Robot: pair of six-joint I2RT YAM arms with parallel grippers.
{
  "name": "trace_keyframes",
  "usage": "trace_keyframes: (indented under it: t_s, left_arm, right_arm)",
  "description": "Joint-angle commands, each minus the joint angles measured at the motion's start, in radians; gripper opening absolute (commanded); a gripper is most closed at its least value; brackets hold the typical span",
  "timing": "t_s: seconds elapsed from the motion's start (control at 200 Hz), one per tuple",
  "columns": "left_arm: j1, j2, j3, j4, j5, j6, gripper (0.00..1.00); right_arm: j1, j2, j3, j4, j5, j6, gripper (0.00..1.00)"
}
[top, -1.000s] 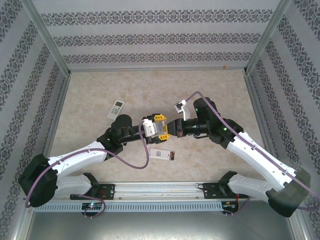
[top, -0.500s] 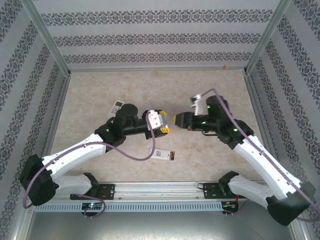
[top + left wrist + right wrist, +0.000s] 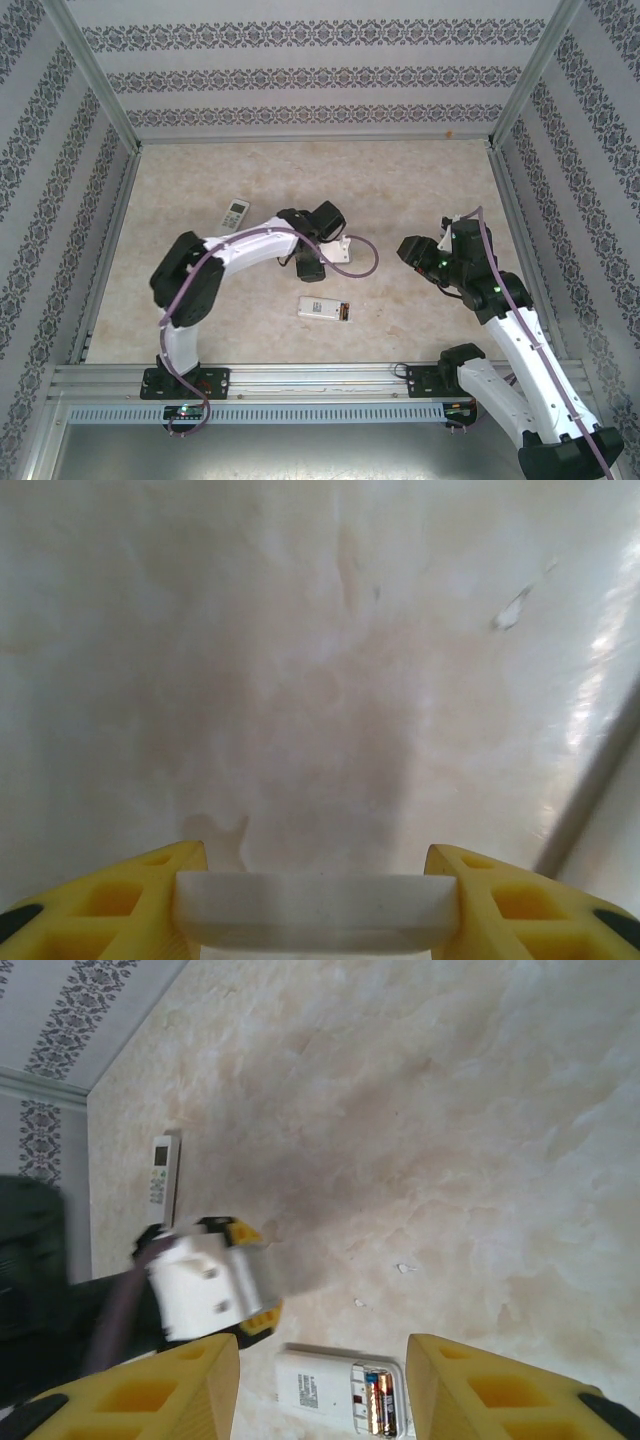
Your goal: Load the batteries into the remote control
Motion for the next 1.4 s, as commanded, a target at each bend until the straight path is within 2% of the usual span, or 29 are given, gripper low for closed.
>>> trace_keyframes:
  t_s: [0.0,0.08,0.17,0.275,0.415,0.52,0.584,0.644,0.734,0.799,0.869,0.954,1.044,1.174,1.394]
  left_arm:
    - [-0.003,0.069,0.07,-0.06,-0.049,0.076,0.39]
    - [-0.001,0.127,0.098,-0.047,-0.05,0.099,0.42]
    - [0.0,0.159,0.111,-0.033,-0.038,0.111,0.52]
    - [0.0,0.156,0.128,-0.041,-0.014,0.108,0.71]
    - [0.006,0.054,0.083,0.002,0.064,0.1,0.89]
    - [0.034,-0.115,-0.016,0.111,0.201,0.039,1.0]
    - [0.079,-0.256,-0.116,0.225,0.314,-0.052,1.0]
    - [0.145,-0.407,-0.232,0.38,0.415,-0.195,1.0]
    - [0.267,-0.622,-0.419,0.614,0.529,-0.516,1.0]
    - [0.35,-0.747,-0.53,0.74,0.581,-0.752,1.0]
    - [0.403,-0.85,-0.615,0.756,0.56,-0.979,1.0]
    - [0.455,-0.934,-0.671,0.671,0.549,-1.149,1.0]
    - [0.49,-1.003,-0.74,0.616,0.574,-1.265,1.0]
    - [0.5,-1.082,-0.855,0.664,0.643,-1.383,1.0]
    - [0.504,-1.159,-0.931,0.651,0.647,-1.427,1.0]
  right_arm:
    - [-0.005,-0.011,-0.032,-0.002,-0.039,0.0,0.5]
    - [-0.004,-0.007,-0.038,0.0,-0.058,-0.006,0.53]
    - [-0.004,-0.002,-0.027,-0.007,-0.078,-0.028,0.58]
    - [-0.005,0.01,-0.002,-0.021,-0.082,-0.062,0.64]
    - [-0.005,0.06,0.056,-0.025,-0.076,-0.122,0.66]
    - [0.005,0.11,0.121,-0.003,-0.08,-0.222,0.67]
    - [0.046,0.142,0.169,0.012,-0.033,-0.339,0.71]
    - [0.114,0.181,0.21,0.022,0.051,-0.47,0.71]
    - [0.238,0.263,0.257,0.053,0.173,-0.673,0.72]
    - [0.322,0.335,0.282,0.079,0.215,-0.825,0.72]
    - [0.389,0.428,0.314,0.081,0.246,-0.959,0.74]
    - [0.433,0.559,0.375,0.03,0.253,-1.079,0.75]
    - [0.448,0.705,0.457,-0.049,0.211,-1.146,0.78]
    - [0.454,0.906,0.576,-0.123,0.157,-1.147,0.86]
    - [0.472,1.192,0.757,-0.227,0.187,-1.156,0.91]
